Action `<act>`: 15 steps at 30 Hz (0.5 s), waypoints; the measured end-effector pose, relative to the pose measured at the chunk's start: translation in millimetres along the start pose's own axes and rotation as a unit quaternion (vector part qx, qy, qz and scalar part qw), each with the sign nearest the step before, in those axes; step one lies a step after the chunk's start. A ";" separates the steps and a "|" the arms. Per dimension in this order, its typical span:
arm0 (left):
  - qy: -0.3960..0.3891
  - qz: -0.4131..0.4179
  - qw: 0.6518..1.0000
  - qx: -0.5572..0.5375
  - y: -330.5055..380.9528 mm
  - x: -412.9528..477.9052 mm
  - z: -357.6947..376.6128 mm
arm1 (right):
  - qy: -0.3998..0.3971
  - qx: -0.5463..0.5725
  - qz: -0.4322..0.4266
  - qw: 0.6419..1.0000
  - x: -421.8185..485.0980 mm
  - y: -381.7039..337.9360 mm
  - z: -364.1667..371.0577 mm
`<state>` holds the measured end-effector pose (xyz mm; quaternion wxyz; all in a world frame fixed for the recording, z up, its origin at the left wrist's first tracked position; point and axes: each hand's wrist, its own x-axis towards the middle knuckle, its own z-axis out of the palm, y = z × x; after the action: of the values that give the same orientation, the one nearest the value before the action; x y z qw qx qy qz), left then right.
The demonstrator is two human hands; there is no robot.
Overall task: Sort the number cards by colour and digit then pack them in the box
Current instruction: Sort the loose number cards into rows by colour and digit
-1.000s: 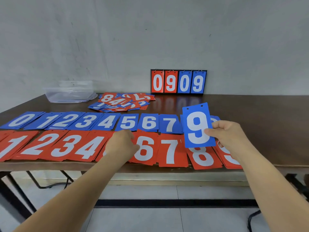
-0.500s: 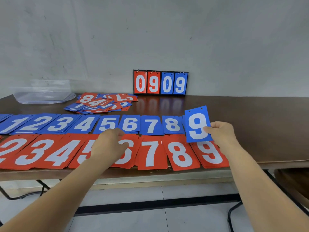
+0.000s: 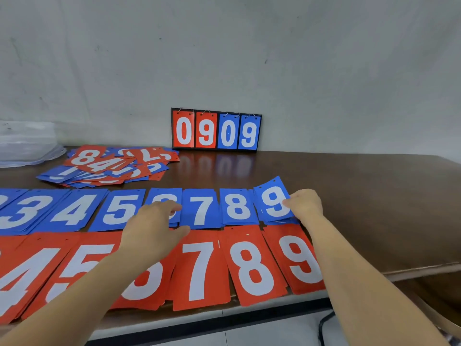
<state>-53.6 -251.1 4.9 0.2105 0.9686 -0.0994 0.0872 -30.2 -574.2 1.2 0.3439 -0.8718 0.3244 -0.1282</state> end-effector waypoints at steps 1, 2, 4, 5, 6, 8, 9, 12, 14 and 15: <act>-0.003 -0.002 1.000 -0.003 -1.8 1.8 -0.1 | 0.006 -0.049 0.005 0.999 0.5 1.5 2.2; -0.004 -0.004 1.000 -0.004 -3.4 3.1 -0.3 | 0.014 -0.091 0.015 0.996 -0.3 2.6 4.0; -0.005 -0.011 1.000 -0.001 -5.8 3.8 -1.3 | 0.025 -0.139 0.028 0.990 -1.2 4.7 5.5; -0.006 -0.014 1.000 0.000 -6.5 3.4 -1.7 | 0.025 -0.149 0.031 0.988 -0.9 5.8 5.4; -0.006 -0.016 1.000 0.001 -6.8 2.7 -2.1 | 0.024 -0.152 0.031 0.988 -1.1 6.3 4.4; -0.007 -0.021 1.000 0.000 -7.0 0.1 -3.1 | 0.022 -0.141 0.027 0.989 -2.6 6.6 1.7; -0.007 -0.024 1.000 -0.001 -6.8 -1.7 -3.7 | 0.023 -0.130 0.017 0.991 -4.6 6.2 0.3; -0.005 -0.030 1.000 0.001 -5.9 -8.8 -6.4 | 0.021 -0.068 -0.054 0.996 -14.1 0.3 -3.7; -0.002 -0.031 1.000 0.005 -5.0 -14.0 -9.5 | 0.006 -0.009 -0.102 0.995 -23.8 -6.3 -5.2; 0.000 -0.030 1.000 0.007 -5.0 -16.4 -11.1 | -0.005 0.012 -0.120 0.993 -30.2 -10.9 -5.1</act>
<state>-69.6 -239.3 9.4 0.2061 0.9727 -0.0694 0.0814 -50.1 -551.0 12.4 0.3386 -0.9008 0.2139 -0.1679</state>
